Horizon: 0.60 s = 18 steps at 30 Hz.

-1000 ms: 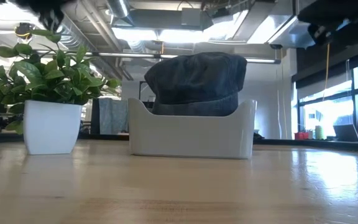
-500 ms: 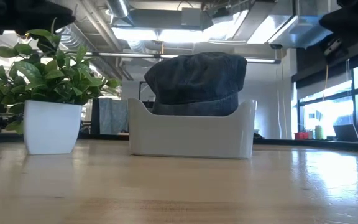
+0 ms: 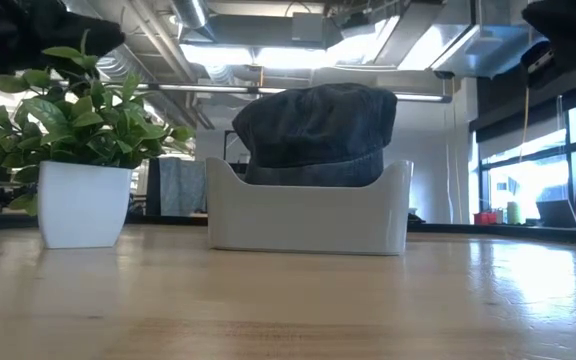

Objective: Pick & Place hat
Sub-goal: Return to Home Position

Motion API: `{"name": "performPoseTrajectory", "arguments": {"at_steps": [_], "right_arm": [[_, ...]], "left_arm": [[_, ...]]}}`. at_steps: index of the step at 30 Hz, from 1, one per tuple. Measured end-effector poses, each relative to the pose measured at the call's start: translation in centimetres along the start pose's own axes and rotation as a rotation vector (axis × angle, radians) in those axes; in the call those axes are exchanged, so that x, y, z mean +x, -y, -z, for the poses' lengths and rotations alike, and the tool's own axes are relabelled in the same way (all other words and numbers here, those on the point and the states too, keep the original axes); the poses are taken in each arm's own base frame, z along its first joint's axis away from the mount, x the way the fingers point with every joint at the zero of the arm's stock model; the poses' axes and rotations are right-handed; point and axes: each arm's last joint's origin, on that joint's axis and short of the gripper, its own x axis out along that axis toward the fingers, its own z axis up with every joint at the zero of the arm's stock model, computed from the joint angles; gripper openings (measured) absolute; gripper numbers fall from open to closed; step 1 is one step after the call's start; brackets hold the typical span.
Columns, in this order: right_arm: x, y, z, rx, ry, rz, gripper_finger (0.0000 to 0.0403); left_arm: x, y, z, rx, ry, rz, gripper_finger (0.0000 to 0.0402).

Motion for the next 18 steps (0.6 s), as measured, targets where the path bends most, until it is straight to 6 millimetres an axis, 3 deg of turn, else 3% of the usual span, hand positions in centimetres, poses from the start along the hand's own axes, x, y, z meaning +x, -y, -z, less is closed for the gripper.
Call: {"name": "performPoseTrajectory", "arguments": {"at_steps": [4,11,18], "right_arm": [[0.0,0.1,0.0,0.005,0.001,0.036,0.0026],[0.1,0.2,0.5,0.018,-0.026,0.042,0.0026],[1.2,0.4,3.2,-0.002,0.028,0.005,0.0026]], "left_arm": [[0.2,-0.5,1.0,-0.003,-0.004,-0.005,0.0051],[0.2,-1.0,1.0,0.018,-0.01,-0.029,0.0049],[0.3,-1.3,0.9,0.032,-0.008,-0.033,0.005]]}}
